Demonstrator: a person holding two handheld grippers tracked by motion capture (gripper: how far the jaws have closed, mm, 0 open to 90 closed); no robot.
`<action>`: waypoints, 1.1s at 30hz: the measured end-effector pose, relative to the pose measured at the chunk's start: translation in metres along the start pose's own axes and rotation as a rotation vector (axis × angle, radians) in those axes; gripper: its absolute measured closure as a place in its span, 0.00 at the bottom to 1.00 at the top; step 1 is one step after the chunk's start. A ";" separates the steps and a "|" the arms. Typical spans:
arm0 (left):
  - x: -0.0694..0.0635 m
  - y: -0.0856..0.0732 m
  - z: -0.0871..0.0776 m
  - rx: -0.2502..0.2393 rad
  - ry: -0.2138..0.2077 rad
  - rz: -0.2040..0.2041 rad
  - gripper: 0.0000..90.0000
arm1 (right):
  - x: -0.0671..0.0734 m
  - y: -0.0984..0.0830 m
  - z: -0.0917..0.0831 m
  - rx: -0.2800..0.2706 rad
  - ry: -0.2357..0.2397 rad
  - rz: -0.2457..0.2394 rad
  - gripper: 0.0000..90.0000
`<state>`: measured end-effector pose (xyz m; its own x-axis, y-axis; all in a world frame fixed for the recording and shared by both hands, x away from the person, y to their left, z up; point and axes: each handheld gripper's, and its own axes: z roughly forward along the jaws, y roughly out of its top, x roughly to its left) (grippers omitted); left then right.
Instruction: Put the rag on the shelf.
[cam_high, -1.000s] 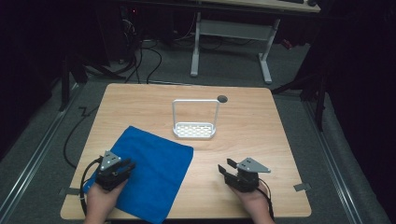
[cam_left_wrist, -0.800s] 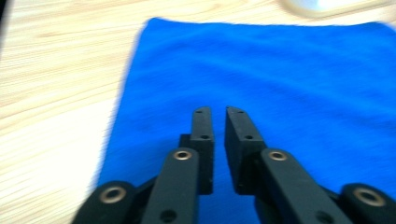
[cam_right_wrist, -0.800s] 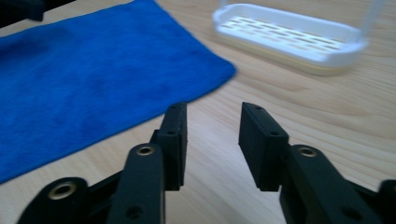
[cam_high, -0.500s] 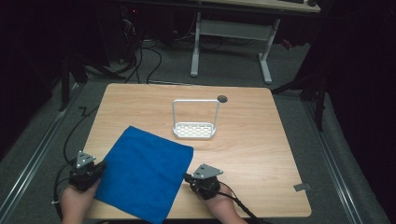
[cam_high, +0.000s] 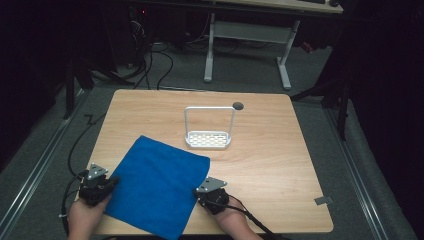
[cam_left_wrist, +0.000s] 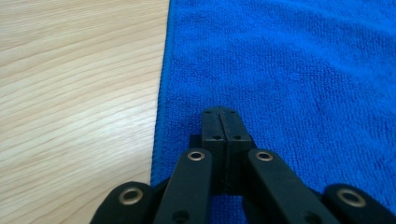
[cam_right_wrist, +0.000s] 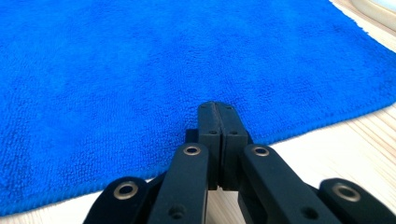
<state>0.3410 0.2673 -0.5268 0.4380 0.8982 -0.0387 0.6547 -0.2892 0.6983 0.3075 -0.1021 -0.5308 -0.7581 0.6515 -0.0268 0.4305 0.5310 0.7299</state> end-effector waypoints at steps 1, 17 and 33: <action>-0.004 0.001 0.001 0.001 -0.015 0.005 1.00 | -0.005 -0.005 -0.005 0.002 -0.009 0.013 1.00; -0.073 0.009 0.010 0.016 -0.167 0.150 1.00 | -0.046 -0.047 -0.050 0.002 -0.110 0.109 1.00; -0.122 0.007 0.012 0.014 -0.303 0.239 1.00 | -0.084 -0.069 -0.074 0.014 -0.193 0.186 1.00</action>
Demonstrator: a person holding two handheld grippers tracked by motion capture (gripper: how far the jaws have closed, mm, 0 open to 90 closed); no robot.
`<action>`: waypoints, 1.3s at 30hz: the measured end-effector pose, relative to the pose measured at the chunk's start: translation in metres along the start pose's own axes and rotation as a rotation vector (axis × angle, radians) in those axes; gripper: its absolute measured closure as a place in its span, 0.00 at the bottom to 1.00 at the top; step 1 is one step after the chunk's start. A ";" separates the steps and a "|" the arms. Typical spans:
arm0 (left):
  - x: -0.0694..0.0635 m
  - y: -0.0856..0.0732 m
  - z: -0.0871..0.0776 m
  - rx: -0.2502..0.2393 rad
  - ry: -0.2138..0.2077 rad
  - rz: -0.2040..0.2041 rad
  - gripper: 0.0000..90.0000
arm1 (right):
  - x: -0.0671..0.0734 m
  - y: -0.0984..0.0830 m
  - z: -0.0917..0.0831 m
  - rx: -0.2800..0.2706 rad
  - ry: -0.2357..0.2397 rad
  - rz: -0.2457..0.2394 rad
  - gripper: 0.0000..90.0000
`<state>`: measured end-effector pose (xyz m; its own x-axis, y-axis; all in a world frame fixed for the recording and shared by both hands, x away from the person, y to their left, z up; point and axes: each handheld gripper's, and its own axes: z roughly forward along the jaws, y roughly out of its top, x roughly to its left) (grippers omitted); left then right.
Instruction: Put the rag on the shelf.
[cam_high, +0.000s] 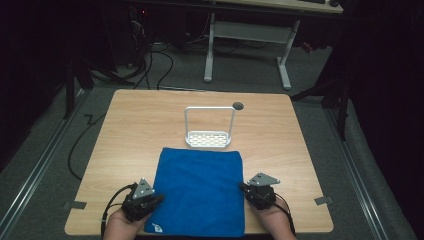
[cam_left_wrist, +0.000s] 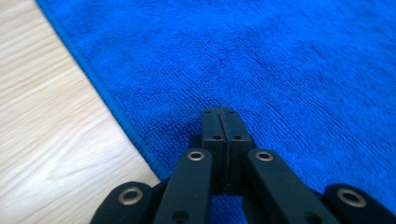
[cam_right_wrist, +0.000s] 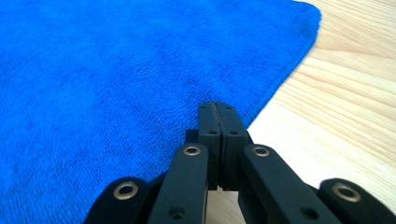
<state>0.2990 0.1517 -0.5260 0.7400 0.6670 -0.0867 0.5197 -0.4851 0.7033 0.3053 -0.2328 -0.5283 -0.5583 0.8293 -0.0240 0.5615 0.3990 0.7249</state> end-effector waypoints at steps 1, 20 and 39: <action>-0.003 0.001 0.002 -0.003 -0.007 0.007 1.00 | -0.003 -0.001 -0.001 -0.001 -0.007 -0.001 1.00; -0.022 0.013 0.018 -0.012 -0.054 0.084 1.00 | -0.027 -0.007 -0.006 -0.008 -0.072 0.065 1.00; -0.009 0.020 0.009 -0.113 -0.005 0.013 0.82 | -0.036 -0.008 -0.019 -0.123 -0.080 0.119 0.77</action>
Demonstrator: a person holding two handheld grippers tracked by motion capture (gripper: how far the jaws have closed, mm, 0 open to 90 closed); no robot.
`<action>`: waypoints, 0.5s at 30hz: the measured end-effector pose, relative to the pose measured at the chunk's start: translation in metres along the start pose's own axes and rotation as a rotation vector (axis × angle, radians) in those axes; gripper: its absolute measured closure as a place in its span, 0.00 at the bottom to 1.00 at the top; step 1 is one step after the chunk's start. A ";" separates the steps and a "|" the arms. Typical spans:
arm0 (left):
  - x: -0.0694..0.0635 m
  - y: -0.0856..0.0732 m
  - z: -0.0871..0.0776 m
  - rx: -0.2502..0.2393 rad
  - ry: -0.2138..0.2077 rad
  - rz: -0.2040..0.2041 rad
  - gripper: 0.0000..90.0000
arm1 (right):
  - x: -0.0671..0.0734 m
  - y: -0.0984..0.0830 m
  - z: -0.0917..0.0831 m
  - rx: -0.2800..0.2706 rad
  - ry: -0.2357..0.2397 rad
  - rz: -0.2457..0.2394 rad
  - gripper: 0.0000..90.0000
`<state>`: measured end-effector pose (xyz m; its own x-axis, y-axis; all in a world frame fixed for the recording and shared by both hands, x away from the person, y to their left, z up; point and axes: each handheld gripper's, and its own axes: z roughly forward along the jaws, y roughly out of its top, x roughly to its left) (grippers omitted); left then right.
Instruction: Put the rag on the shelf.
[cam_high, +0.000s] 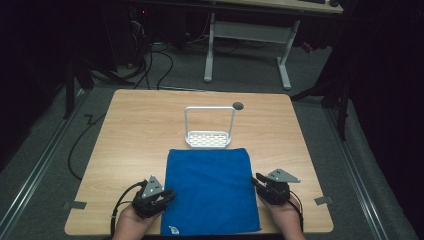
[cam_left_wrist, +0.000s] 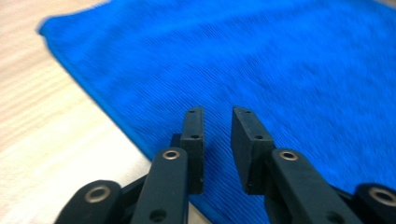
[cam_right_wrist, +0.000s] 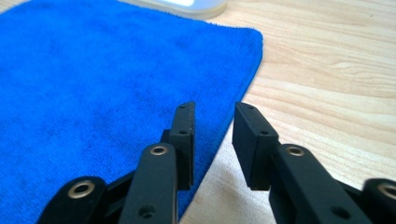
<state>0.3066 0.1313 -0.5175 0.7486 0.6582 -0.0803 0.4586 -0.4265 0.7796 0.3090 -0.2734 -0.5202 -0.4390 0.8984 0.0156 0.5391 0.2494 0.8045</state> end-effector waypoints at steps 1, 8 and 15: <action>0.001 0.001 -0.001 -0.010 0.003 -0.004 0.81 | 0.000 0.001 -0.001 -0.003 0.008 0.004 0.78; 0.021 0.014 0.006 -0.038 0.062 -0.042 0.72 | 0.001 0.004 -0.004 -0.011 0.009 0.009 0.72; 0.045 0.030 0.016 -0.045 0.154 -0.128 0.59 | -0.005 0.006 -0.009 -0.048 -0.002 0.018 0.65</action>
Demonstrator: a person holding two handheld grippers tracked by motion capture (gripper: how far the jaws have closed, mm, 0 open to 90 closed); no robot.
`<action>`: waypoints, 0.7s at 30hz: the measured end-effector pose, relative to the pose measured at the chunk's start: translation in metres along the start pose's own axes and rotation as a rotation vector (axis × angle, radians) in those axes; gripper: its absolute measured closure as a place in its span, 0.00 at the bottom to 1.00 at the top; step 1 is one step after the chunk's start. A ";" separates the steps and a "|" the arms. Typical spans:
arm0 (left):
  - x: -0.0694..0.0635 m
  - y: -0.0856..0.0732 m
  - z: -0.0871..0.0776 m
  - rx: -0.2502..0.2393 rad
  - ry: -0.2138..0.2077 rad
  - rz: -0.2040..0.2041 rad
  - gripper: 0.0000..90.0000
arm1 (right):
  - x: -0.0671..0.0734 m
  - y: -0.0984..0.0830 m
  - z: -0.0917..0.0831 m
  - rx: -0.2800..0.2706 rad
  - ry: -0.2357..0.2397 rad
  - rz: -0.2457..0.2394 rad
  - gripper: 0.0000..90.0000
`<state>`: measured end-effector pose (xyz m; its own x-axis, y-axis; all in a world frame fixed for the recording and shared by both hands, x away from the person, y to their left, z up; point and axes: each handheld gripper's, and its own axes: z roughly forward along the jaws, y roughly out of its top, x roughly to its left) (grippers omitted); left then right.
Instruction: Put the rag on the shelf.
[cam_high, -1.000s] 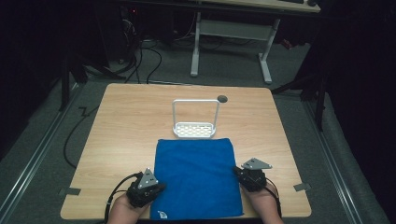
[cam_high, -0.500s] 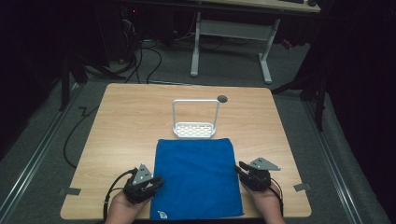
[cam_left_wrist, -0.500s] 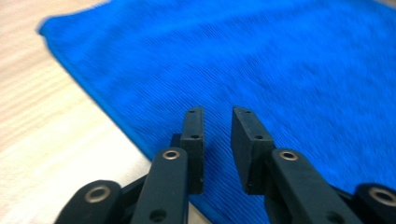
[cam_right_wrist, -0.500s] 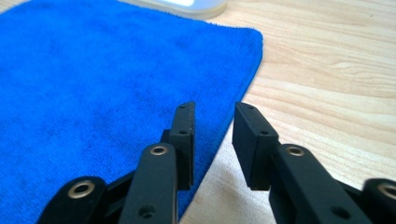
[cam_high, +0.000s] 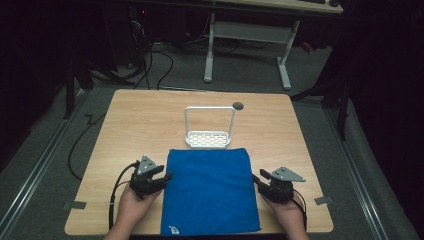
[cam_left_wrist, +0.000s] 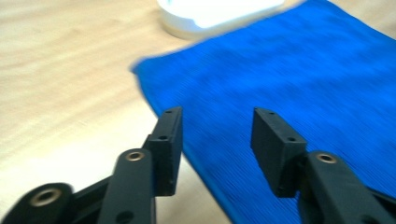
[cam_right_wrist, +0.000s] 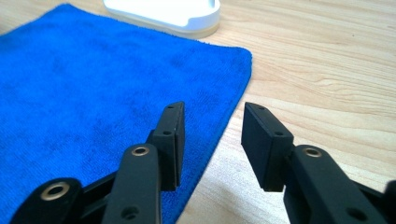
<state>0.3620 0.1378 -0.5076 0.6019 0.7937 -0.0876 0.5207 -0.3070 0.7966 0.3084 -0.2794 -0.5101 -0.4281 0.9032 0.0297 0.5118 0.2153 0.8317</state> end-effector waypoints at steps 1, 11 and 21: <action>0.001 0.003 0.003 0.002 0.015 -0.005 0.58 | -0.001 0.000 0.000 -0.001 0.011 0.003 0.65; 0.018 0.026 0.045 0.053 0.081 0.005 0.56 | 0.002 -0.002 0.002 -0.022 0.014 -0.063 0.55; 0.052 0.029 0.064 0.017 0.083 -0.078 0.78 | 0.002 -0.003 0.003 -0.006 0.011 -0.031 0.57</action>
<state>0.4471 0.1369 -0.5270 0.5071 0.8562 -0.0987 0.5748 -0.2507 0.7789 0.3083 -0.2767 -0.5140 -0.4520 0.8920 0.0101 0.4939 0.2409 0.8355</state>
